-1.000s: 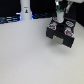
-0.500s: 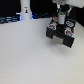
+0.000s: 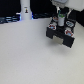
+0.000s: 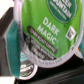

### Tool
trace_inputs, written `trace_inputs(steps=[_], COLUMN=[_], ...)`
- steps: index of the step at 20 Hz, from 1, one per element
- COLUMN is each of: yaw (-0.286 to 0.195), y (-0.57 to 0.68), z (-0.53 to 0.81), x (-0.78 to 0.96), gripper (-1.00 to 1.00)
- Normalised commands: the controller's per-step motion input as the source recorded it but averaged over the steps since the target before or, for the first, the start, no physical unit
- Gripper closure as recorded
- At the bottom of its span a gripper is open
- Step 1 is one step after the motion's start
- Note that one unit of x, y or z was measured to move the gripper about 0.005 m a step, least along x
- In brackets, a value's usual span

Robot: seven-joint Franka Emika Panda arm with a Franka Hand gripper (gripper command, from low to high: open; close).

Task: Open the kcup holder, insert the kcup into the holder, and close the kcup holder

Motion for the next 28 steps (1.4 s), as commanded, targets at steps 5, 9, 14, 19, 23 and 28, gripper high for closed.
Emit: trace_inputs(steps=[5, 9, 14, 19, 23, 28], yaw=[0.007, 0.014, 0.018, 0.018, 0.026, 0.042], y=[0.01, 0.0, 0.12, 0.14, 0.14, 0.15], z=[-0.11, -0.21, -0.23, -0.13, -0.17, -0.04], x=[0.07, -0.01, 0.03, 0.1, 0.13, 0.11], gripper=[1.0, 1.0, 1.0, 1.0, 1.0, -1.0])
